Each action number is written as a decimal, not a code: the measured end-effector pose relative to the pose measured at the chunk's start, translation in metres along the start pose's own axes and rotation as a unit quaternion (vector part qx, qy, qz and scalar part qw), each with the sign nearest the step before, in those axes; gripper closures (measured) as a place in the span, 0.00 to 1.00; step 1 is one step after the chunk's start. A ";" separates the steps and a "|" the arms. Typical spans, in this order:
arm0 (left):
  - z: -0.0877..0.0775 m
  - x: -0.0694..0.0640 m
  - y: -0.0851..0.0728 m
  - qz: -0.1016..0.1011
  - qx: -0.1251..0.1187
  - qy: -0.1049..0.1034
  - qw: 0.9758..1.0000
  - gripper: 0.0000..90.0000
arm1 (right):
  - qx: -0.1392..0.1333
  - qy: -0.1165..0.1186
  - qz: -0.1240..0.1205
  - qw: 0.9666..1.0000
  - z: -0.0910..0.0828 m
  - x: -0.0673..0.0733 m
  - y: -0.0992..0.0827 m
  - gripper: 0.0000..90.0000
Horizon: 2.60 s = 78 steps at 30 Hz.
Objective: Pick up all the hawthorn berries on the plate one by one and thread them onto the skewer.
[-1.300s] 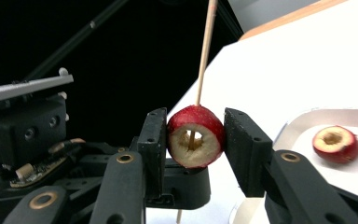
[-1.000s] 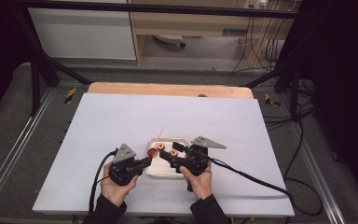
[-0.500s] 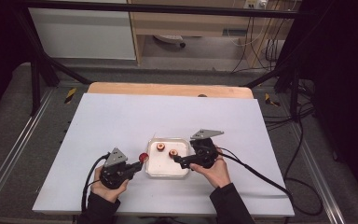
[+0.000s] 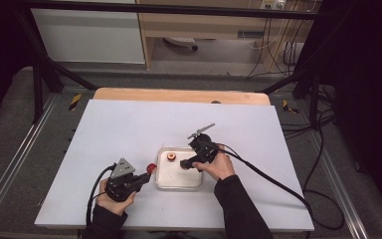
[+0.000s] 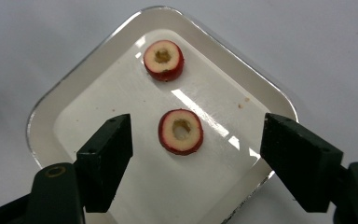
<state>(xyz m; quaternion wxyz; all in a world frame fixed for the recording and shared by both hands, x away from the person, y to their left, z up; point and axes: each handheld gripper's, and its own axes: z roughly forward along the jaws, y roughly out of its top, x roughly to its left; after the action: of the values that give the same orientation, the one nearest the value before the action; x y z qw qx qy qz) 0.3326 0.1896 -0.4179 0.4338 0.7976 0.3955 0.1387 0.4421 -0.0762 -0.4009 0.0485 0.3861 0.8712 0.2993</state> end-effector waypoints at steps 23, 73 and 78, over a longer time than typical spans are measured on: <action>0.000 -0.001 0.001 0.003 0.002 -0.006 1.000 0.98 | 0.109 0.011 0.019 0.994 0.032 -0.001 0.021 0.60; -0.004 -0.036 0.007 -0.042 -0.051 -0.031 0.997 0.98 | -0.460 0.154 0.249 0.839 -0.031 0.029 -0.025 0.68; 0.000 -0.041 0.011 -0.045 -0.053 -0.035 0.997 0.98 | -0.487 0.162 0.257 0.819 -0.028 0.035 -0.028 0.68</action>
<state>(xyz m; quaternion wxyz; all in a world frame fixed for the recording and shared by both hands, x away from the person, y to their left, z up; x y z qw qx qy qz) 0.3114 0.1555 -0.4043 0.4950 0.7591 0.4078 0.1115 0.3904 -0.0797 -0.3883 0.0095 0.4678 0.4763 0.7444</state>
